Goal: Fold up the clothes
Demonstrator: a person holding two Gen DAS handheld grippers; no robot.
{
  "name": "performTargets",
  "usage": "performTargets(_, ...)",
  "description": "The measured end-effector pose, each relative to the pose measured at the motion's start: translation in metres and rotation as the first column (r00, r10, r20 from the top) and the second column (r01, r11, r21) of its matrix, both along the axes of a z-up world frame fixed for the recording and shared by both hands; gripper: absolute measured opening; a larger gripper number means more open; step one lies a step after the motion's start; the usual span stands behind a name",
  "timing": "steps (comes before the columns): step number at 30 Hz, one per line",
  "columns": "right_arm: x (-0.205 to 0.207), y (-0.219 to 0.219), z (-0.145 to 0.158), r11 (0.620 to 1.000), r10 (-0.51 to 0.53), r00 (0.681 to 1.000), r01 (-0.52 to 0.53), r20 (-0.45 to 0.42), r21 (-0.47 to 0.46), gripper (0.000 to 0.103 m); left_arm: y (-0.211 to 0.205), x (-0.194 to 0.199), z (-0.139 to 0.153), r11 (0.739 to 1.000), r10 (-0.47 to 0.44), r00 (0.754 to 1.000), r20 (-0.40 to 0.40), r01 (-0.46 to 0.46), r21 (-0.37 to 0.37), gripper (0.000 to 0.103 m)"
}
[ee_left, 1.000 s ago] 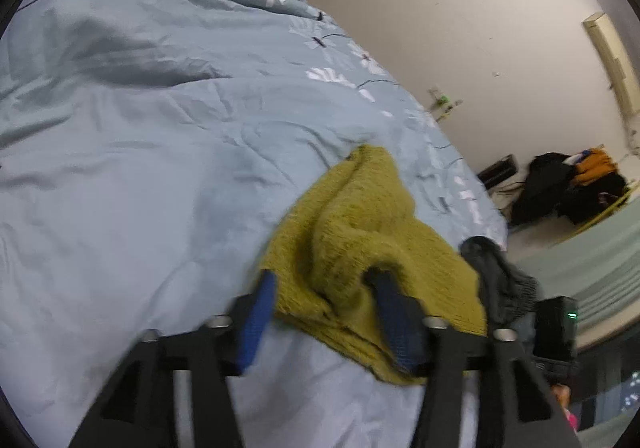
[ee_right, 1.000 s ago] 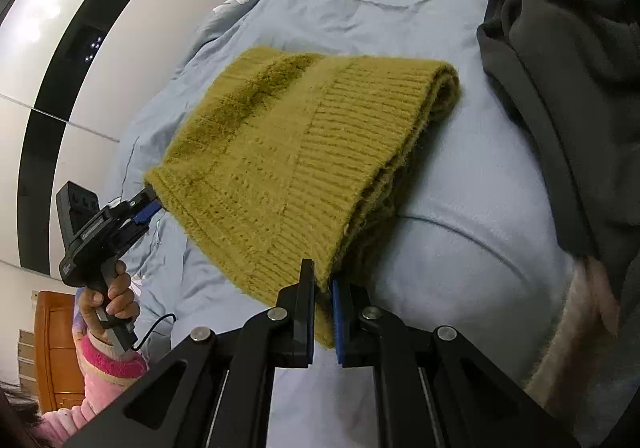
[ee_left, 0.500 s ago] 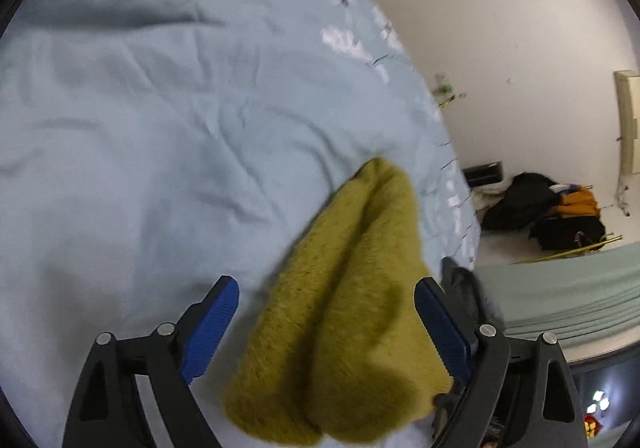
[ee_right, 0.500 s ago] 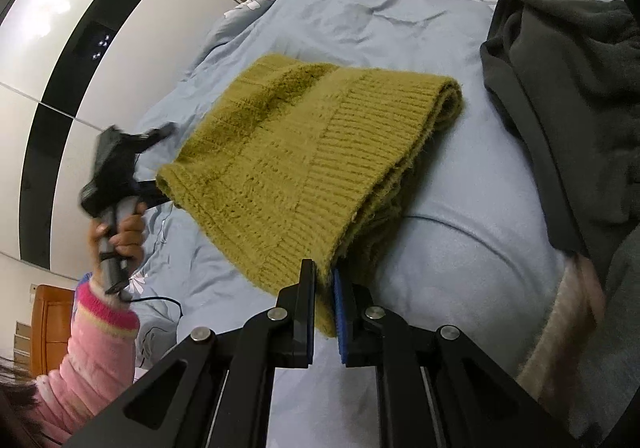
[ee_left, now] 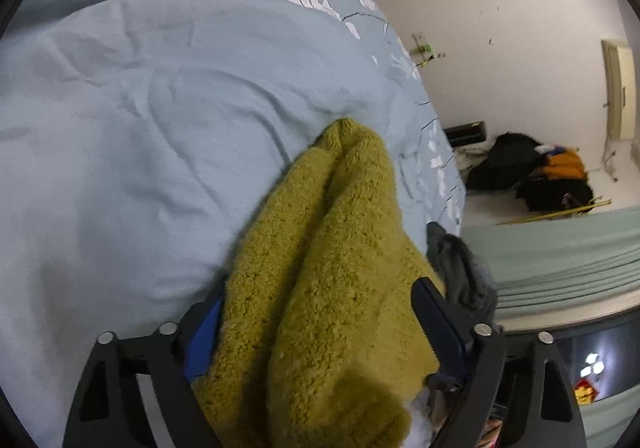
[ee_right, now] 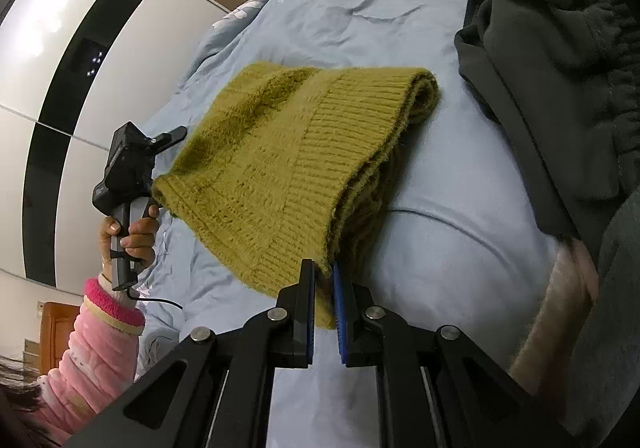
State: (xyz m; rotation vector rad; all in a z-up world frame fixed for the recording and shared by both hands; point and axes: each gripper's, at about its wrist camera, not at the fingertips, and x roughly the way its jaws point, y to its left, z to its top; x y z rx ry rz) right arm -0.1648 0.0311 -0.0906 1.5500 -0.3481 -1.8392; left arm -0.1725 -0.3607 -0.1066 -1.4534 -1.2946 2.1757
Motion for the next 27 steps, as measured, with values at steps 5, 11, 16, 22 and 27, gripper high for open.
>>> performTargets(5,0.003,0.003,0.003,1.0,-0.004,1.0,0.004,-0.004,-0.006,0.01,0.012,-0.003,0.01,0.999,0.002,1.0,0.015,-0.001,-0.052,0.058)
performTargets(11,0.006,0.009,0.005,1.0,-0.021,1.0,0.021,-0.007,-0.017,0.01,0.027,-0.003,0.026,0.994,0.013,1.0,0.025,-0.01,-0.107,0.032)
performTargets(16,0.005,0.016,0.01,0.999,-0.036,0.999,0.036,-0.017,-0.03,0.01,0.037,0.005,0.062,0.992,0.032,0.997,-0.064,-0.04,-0.119,0.03)
performTargets(22,0.004,0.011,0.024,0.998,-0.005,0.997,0.0,-0.076,-0.061,0.029,-0.018,0.069,0.068,0.967,0.225,0.963,-0.145,-0.239,-0.084,0.03)
performTargets(27,-0.007,-0.018,0.014,0.993,0.03,0.999,-0.035,-0.042,-0.11,0.048,-0.057,0.11,0.015,0.935,0.354,0.934,-0.048,-0.355,0.005,0.03)
